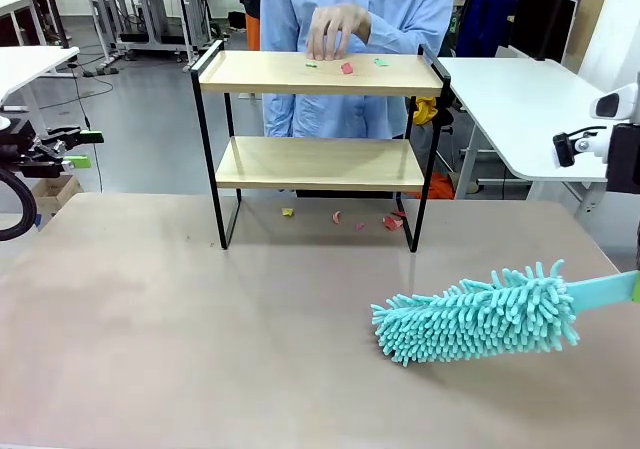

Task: Clean the shelf.
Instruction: Clean the specific section of the Shelf indicated by the human with the Duster.

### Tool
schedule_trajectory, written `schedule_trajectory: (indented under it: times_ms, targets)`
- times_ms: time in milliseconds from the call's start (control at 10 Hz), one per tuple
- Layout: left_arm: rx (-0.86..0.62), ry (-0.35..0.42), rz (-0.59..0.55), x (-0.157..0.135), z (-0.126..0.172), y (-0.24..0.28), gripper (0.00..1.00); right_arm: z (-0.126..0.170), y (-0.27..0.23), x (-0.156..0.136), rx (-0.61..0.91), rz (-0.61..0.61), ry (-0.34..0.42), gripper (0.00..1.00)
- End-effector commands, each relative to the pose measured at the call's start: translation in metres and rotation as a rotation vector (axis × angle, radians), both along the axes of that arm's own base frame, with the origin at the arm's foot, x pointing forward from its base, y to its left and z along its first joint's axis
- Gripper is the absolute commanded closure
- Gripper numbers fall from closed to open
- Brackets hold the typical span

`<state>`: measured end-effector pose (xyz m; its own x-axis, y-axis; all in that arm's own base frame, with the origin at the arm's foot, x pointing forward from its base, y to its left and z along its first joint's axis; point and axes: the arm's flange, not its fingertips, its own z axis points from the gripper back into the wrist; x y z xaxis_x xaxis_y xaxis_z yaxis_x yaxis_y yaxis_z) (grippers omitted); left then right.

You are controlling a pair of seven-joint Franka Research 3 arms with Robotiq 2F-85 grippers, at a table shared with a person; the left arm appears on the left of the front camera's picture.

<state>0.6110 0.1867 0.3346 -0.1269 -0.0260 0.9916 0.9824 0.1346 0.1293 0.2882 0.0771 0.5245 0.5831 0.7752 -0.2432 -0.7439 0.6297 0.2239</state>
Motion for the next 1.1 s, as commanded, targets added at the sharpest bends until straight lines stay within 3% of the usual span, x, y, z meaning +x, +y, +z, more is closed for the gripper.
schedule_trajectory:
  times_ms: [0,200,500,700,900,1000]
  targets:
    - [0.001,-0.004,-0.001,-0.001,0.004,-0.001,0.00,0.010,0.017,0.006,0.093,-0.014,-0.041,0.87]
    - [0.001,-0.004,-0.001,-0.001,0.004,-0.001,0.00,0.040,0.065,0.013,0.225,-0.070,-0.143,0.87]
    - [0.001,-0.004,-0.001,-0.001,0.004,-0.001,0.00,0.088,0.140,-0.001,0.320,-0.179,-0.366,0.87]
    - [0.001,-0.004,-0.001,-0.001,0.004,-0.001,0.00,0.126,0.209,-0.013,0.452,-0.417,-0.438,0.87]
    - [0.001,-0.004,-0.001,-0.001,0.004,-0.001,0.00,0.146,0.269,-0.015,0.496,-0.548,-0.515,0.87]
    - [0.001,-0.004,-0.001,-0.001,0.004,-0.001,0.00,0.154,0.295,-0.009,0.498,-0.597,-0.609,0.87]
